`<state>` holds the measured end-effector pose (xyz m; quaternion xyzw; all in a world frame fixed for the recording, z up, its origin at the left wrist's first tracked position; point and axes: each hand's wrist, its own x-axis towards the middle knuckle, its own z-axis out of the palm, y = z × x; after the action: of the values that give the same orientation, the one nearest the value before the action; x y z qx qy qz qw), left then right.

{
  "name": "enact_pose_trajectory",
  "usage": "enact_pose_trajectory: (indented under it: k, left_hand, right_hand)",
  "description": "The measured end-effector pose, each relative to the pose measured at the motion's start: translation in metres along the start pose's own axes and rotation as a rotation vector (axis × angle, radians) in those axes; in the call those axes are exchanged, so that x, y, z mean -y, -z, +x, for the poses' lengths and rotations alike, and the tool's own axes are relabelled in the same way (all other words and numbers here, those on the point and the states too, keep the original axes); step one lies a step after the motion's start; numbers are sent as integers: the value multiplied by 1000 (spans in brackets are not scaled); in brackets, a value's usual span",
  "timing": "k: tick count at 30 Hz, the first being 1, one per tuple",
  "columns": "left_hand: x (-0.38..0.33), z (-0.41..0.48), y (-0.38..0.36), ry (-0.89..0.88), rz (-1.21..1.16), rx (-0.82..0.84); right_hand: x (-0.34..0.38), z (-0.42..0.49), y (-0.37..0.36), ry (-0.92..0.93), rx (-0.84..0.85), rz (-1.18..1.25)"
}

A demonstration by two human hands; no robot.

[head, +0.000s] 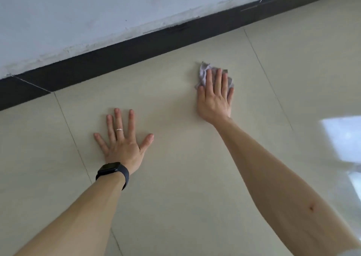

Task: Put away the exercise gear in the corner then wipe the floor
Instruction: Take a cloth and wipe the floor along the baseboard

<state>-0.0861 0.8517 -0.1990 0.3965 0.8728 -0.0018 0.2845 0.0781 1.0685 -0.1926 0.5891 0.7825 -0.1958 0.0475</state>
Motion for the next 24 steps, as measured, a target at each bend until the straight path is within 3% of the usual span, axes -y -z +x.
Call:
enact_pose_trajectory:
  k: [2,6,8,10,15,18,21,24]
  left_hand:
    - [-1,-4,-6,-26,-1,-71]
    - [6,-6,-17,-26,-41,-300]
    - [1,2,-19,-51,-21,-325]
    - [-1,1,-20,-26,-31,-295]
    - [2,5,-17,-78,28,-276]
    - [3,7,-17,-124,36,-284]
    - [6,7,-18,-151,37,-288]
    - [7,4,-16,-210,14,-261]
  right_hand:
    - [18,-45,-24,82,-9,20]
    - [35,-163,-66,489,54,-92]
    - [11,-178,-67,508,20,-83]
    - [-25,-175,-61,387,-18,-95]
    - [-111,-200,-38,-456,-97,149]
    - [-98,-233,-54,-591,-125,181]
    - [-55,-285,-84,-396,-121,78]
    - [-24,-344,-106,27,-18,-44]
